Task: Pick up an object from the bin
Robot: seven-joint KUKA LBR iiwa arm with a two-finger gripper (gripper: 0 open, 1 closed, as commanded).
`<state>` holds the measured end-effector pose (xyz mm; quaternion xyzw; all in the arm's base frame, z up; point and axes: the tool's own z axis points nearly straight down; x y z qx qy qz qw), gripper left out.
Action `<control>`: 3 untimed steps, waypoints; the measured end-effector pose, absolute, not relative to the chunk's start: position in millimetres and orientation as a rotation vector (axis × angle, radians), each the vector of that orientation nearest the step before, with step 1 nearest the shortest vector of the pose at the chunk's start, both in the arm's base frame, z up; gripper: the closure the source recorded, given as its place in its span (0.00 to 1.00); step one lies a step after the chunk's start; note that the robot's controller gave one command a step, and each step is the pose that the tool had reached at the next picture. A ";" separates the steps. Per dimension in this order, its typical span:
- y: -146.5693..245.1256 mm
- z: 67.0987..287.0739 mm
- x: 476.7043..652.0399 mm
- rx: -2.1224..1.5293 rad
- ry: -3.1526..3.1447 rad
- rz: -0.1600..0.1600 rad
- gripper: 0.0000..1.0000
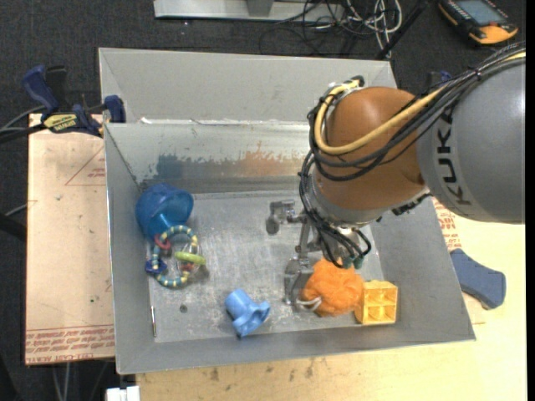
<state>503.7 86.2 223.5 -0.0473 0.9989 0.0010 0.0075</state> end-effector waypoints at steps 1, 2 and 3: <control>104.2 71.1 486.2 -0.513 3.096 0.002 1.00; 104.7 73.0 490.8 -0.507 3.079 0.004 0.00; 104.5 72.9 490.7 -0.507 3.080 0.004 0.00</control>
Offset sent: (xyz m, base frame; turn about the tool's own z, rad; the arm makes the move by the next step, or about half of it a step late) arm 0.0000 0.0000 0.0000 0.0000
